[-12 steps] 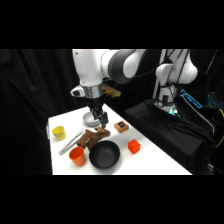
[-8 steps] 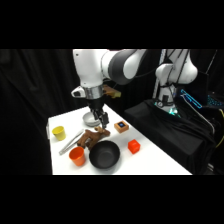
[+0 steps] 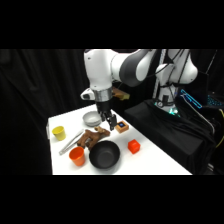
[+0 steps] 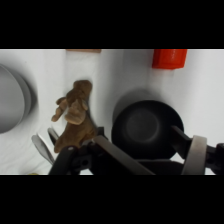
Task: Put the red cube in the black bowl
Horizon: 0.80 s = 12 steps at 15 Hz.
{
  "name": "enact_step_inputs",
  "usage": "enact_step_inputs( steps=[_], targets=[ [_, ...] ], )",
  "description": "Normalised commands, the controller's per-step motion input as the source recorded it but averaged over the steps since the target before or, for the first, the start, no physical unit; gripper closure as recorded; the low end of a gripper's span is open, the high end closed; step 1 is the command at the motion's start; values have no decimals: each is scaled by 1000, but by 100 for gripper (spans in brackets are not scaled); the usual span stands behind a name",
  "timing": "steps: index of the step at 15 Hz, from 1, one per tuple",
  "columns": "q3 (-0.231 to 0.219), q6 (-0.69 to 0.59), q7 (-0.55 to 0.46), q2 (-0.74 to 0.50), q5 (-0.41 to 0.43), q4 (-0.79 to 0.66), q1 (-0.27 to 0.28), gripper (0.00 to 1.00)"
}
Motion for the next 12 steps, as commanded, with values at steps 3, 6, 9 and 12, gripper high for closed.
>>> enact_step_inputs(
  steps=[3, 6, 9, 12],
  targets=[
    [59, 252, 188, -403, 13, -482, 78, 0],
    [59, 280, 206, -337, 6, -455, 68, 0],
    [72, 310, 206, -286, 7, -426, 72, 0],
    [84, 328, 212, -209, -1, -364, 82, 0]
  ],
)
